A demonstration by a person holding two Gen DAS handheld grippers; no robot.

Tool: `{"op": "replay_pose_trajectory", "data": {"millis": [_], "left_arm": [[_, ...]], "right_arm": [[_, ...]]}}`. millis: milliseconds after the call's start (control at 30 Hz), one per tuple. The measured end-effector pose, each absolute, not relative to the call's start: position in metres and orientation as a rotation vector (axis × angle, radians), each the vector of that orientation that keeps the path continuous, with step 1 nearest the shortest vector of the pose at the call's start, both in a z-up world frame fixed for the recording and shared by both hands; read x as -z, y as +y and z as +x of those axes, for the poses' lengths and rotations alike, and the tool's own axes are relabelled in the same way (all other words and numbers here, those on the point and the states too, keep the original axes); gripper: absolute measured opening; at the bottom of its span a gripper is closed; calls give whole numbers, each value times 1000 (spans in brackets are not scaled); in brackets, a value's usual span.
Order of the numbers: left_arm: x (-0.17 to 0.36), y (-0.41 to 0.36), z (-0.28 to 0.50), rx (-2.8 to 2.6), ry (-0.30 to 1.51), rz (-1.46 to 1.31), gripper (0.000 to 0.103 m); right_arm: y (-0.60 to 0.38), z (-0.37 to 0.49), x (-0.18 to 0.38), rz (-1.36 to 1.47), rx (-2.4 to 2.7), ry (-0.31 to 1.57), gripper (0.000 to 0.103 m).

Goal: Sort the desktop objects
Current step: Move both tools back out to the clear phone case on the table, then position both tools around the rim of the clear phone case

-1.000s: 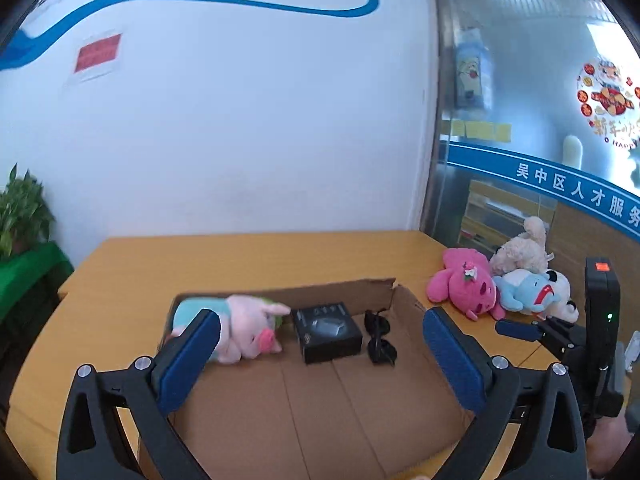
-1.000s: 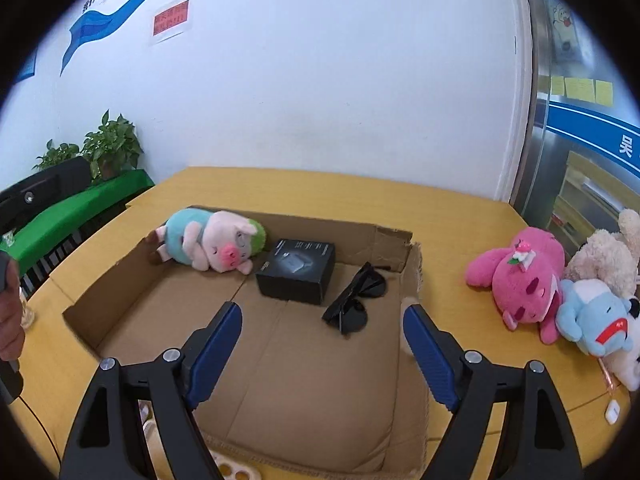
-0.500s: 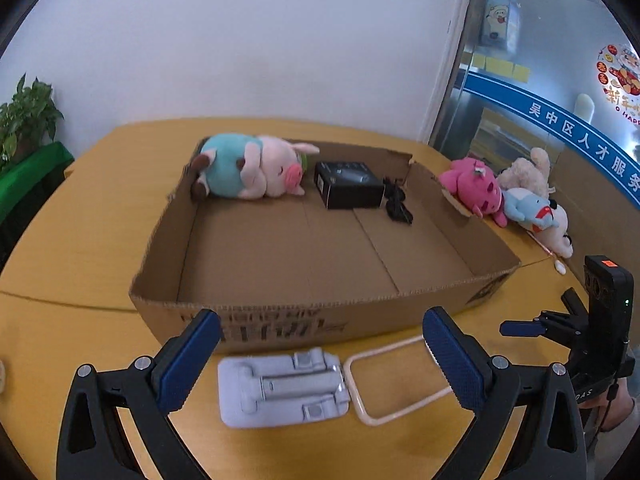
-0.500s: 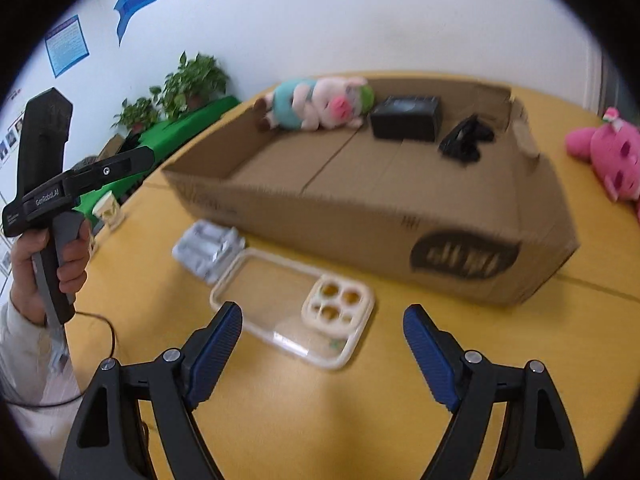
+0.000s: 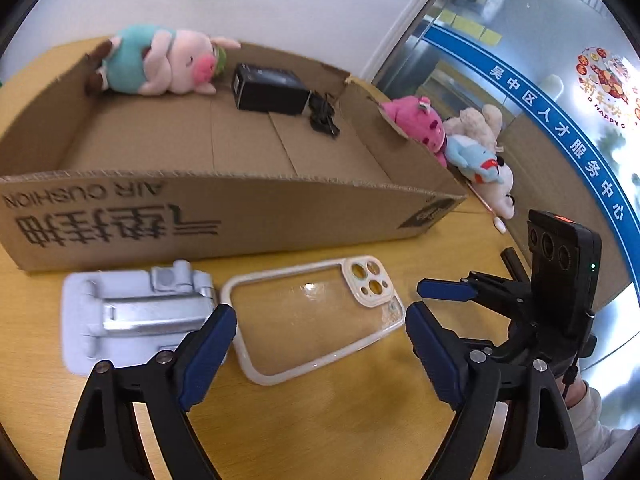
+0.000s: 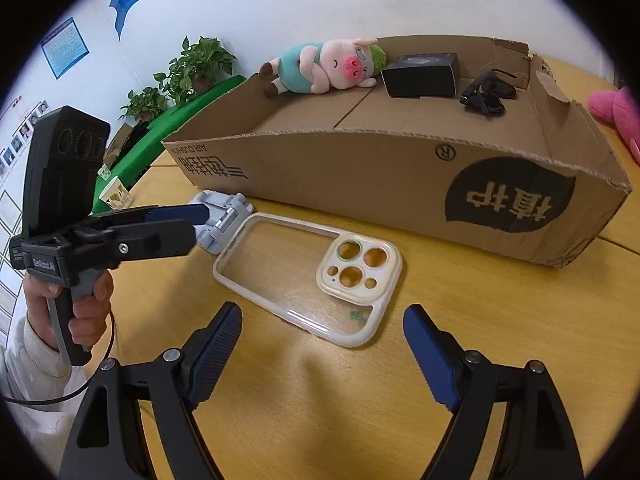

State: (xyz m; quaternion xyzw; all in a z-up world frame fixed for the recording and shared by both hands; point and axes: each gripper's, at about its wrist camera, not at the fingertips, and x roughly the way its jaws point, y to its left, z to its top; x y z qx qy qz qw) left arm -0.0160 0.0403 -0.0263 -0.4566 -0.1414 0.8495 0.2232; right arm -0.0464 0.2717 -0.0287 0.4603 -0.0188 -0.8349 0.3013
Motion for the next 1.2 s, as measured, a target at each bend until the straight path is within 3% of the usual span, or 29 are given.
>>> {"op": "replay_pose_trajectory", "data": {"millis": [400, 800, 1200], "left_arm": [[41, 37, -22, -2387, -345, -1359, 84], [49, 42, -35, -2332, -444, -1392, 86], [-1, 37, -5, -2345, -417, -1107, 86]], "right_arm": [[272, -45, 39, 1261, 2181, -99, 83], [260, -62, 41, 1237, 2161, -118, 83], [272, -32, 22, 1084, 2176, -148, 85]]}}
